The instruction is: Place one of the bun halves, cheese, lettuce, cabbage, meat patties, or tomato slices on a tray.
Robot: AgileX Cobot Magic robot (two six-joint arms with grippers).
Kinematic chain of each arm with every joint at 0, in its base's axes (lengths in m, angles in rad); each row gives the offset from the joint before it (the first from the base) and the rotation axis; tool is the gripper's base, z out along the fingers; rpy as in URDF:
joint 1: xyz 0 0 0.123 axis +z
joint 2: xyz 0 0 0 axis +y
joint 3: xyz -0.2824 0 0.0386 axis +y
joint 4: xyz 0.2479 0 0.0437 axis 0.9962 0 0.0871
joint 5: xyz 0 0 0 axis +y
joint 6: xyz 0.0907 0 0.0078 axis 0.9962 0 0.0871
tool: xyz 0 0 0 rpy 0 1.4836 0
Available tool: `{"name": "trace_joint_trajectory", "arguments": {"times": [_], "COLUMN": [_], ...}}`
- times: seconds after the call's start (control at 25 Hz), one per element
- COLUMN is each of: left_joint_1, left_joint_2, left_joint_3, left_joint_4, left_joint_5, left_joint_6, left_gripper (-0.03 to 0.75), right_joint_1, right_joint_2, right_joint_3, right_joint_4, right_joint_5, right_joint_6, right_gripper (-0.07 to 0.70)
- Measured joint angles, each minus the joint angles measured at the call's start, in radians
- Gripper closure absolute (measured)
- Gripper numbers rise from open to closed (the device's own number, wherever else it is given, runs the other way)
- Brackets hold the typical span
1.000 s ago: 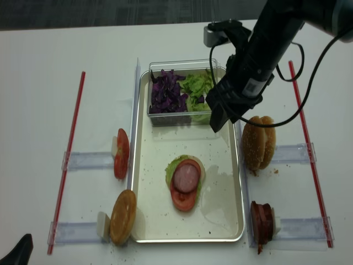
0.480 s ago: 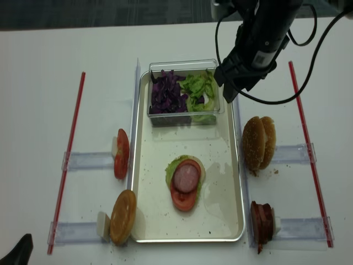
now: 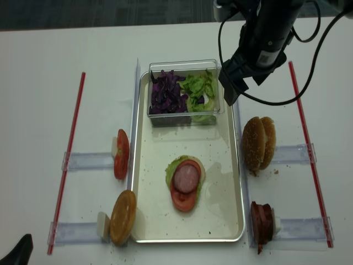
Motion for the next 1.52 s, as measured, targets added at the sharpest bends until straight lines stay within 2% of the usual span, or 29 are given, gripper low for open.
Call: {"name": "trace_joint_trajectory", "arguments": {"times": [0.32, 0.88, 1.12, 1.24, 1.52], "left_joint_1": [0.0, 0.0, 0.0, 0.0, 0.0], "left_joint_2": [0.0, 0.0, 0.0, 0.0, 0.0], "left_joint_3": [0.0, 0.0, 0.0, 0.0, 0.0], "left_joint_4": [0.0, 0.0, 0.0, 0.0, 0.0], "left_joint_5": [0.0, 0.0, 0.0, 0.0, 0.0], "left_joint_6": [0.0, 0.0, 0.0, 0.0, 0.0], "left_gripper": [0.151, 0.151, 0.151, 0.151, 0.151], "right_joint_1": [0.0, 0.0, -0.004, -0.044, -0.203], "right_joint_2": [0.0, 0.0, 0.0, 0.0, 0.0], "right_joint_3": [0.0, 0.0, 0.0, 0.0, 0.0], "right_joint_4": [-0.079, -0.083, -0.163, -0.166, -0.156], "right_joint_5": [0.0, 0.0, 0.0, 0.002, 0.002], "right_joint_6": [0.02, 0.021, 0.093, 0.099, 0.099], "right_gripper": [0.008, 0.027, 0.055, 0.057, 0.059]}}
